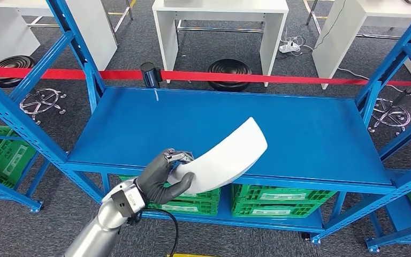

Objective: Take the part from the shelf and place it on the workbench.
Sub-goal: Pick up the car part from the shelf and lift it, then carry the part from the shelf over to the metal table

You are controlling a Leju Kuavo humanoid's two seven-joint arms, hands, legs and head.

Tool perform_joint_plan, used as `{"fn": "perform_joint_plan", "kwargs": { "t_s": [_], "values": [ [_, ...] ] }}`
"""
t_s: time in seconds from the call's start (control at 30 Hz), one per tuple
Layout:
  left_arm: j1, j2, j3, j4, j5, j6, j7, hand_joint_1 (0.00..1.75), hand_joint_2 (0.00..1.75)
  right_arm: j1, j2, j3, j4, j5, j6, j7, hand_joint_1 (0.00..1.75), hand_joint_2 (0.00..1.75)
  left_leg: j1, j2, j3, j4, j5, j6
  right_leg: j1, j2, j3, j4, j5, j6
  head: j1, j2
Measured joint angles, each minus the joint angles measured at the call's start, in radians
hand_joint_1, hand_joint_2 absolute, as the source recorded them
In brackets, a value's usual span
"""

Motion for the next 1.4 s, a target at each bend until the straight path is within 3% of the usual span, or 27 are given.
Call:
{"fn": "perform_joint_plan", "kwargs": {
  "t_s": [0.2, 0.7, 1.4],
  "values": [
    [-0.073, -0.034, -0.03, 0.088, 0.038, -0.046, -0.019, 1.75, 1.75, -0.005, 0.004, -0.001, 0.0, -0.013, -0.015, -0.013, 0.0, 1.75, 0.0, 0.0, 0.0, 0.0, 0.0, 0.0, 0.0, 0.0, 0.0, 0.0, 0.0, 0.0, 0.0, 0.0],
    [-0.192, -0.111, -0.057, 0.229, 0.047, -0.035, -0.014, 1.75, 1.75, 0.004, 0.006, -0.005, 0.0, -0.02, -0.031, -0.031, 0.0, 1.75, -0.001, 0.0, 0.0, 0.0, 0.0, 0.0, -0.001, 0.0, 0.0, 0.0, 0.0, 0.001, 0.0, 0.0],
    [-0.249, -0.134, -0.069, 0.314, 0.086, -0.029, -0.039, 1.75, 1.75, 0.001, 0.006, -0.028, 0.0, -0.032, -0.046, -0.033, 0.0, 1.75, -0.001, 0.0, 0.0, 0.0, 0.0, 0.0, -0.001, 0.0, 0.0, 0.0, 0.0, 0.001, 0.0, 0.0]
  ]
}}
